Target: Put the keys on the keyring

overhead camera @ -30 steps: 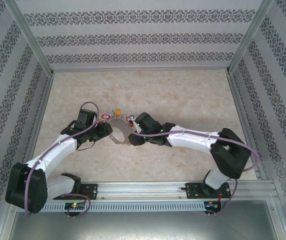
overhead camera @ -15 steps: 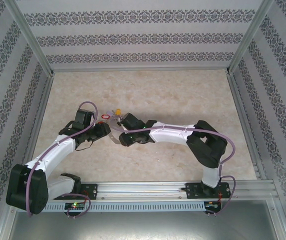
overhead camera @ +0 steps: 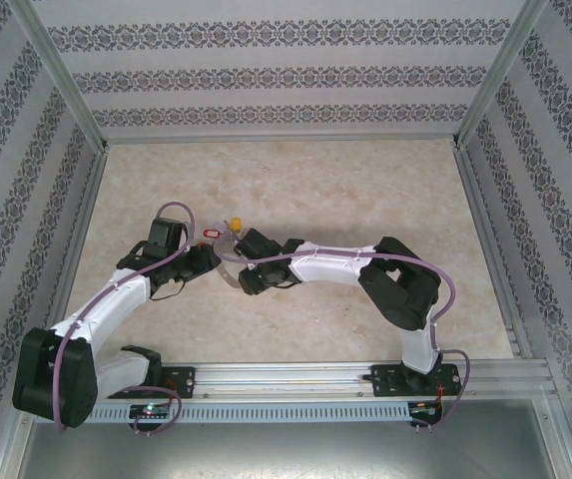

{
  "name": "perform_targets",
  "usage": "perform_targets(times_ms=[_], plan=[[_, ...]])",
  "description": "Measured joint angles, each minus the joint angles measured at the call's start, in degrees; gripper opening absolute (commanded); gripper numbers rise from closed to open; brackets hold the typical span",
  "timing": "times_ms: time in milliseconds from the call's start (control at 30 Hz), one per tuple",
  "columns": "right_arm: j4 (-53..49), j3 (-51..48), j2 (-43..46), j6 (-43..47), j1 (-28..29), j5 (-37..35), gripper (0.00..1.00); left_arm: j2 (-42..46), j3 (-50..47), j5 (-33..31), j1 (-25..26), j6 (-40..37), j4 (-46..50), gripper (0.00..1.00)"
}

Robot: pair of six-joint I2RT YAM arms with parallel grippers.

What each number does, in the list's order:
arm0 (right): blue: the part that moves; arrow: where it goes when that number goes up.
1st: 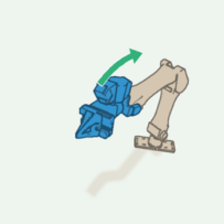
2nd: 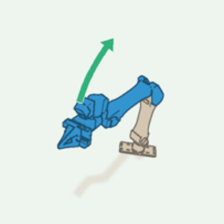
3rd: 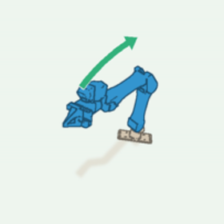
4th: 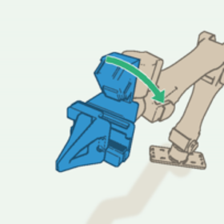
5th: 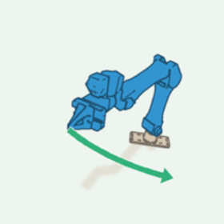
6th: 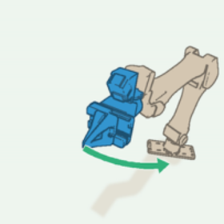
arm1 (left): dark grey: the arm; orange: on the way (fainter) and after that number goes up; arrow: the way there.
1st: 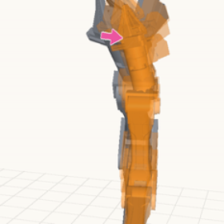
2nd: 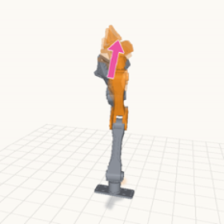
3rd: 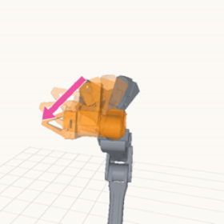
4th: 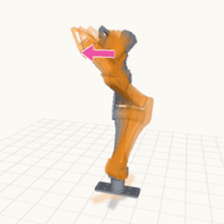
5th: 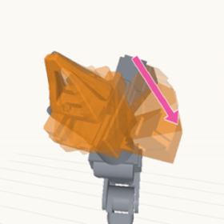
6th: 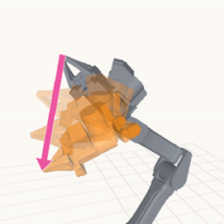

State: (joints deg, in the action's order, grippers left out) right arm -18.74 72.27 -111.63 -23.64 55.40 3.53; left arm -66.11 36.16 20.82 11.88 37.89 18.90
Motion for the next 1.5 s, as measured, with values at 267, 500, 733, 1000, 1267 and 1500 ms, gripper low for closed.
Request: perform_targets(times_ms=[267,500,733,1000,1267,1500], plan=[[-1.77,-0.07,0.15,0.55,0.15,-2.86,0.34,-0.17,-0.11,0.24,0.0,-0.02,-0.04,0.5],[-2.99,-1.05,1.01,1.29,0.37,-4.15,0.35,-0.22,-0.59,0.66,0.0,-0.02,-0.09,0.5],[-4.22,-2.62,2.86,1.31,0.37,-4.72,0.37,-0.74,-0.59,1.53,0.0,-0.04,-0.2,0.5],[-4.17,-4.83,4.11,1.31,0.37,-4.04,0.36,-0.87,-0.59,2.6,0.02,-0.5,-0.2,0.5],[-2.89,-5.88,4.15,1.25,0.31,-2.38,0.3,-0.87,-0.13,2.8,2.05,-2.29,0.13,0.45],[-2.05,-8.31,5.97,1.27,-0.15,-1.7,0.37,-0.94,1.29,2.95,5.03,-3.45,0.44,0.43]])
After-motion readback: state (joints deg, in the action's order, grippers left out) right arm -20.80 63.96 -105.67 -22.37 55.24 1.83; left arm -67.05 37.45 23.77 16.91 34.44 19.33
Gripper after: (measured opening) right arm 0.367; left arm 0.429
